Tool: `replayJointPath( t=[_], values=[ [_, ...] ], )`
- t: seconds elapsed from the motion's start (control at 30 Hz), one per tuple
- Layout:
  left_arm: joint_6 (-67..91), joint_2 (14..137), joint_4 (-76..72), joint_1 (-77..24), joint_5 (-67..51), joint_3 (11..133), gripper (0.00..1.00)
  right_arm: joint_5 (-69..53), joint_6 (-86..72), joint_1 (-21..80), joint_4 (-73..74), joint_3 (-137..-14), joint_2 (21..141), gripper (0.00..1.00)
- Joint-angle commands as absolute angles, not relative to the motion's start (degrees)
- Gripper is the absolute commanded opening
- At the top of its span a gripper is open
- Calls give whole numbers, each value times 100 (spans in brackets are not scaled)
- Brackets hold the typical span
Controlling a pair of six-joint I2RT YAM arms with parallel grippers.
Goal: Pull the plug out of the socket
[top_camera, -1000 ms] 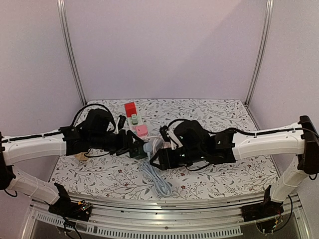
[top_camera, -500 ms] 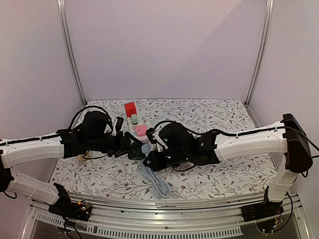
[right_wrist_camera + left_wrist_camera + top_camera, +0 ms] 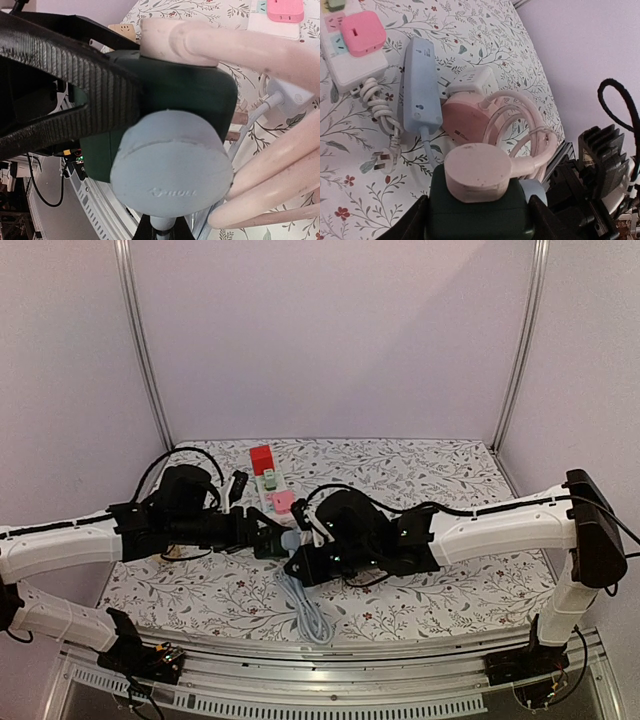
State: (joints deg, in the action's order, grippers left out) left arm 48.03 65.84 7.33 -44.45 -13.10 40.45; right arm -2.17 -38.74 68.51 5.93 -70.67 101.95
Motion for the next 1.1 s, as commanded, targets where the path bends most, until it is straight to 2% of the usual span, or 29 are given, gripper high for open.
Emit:
replayJointPath(
  t=[0.0,0.3,0.63,1.07],
  values=[
    [4241,6235,784,-4377,-1573,3912,14,70,-4107,6541,830,-7197,9922,0],
    [4806,6493,1004,-4293,-1161,4141,14,-128,-4062,6521,905,-7262,10027,0],
    [5910,6468,-548,-4166,-1718,3719,14,-34,-4146,6648,898,-6926,10254,0],
    [4981,6425,-289,-4170,-1793,3456,13,203,-4270,6596,1072,-6963,9914,0]
  ],
)
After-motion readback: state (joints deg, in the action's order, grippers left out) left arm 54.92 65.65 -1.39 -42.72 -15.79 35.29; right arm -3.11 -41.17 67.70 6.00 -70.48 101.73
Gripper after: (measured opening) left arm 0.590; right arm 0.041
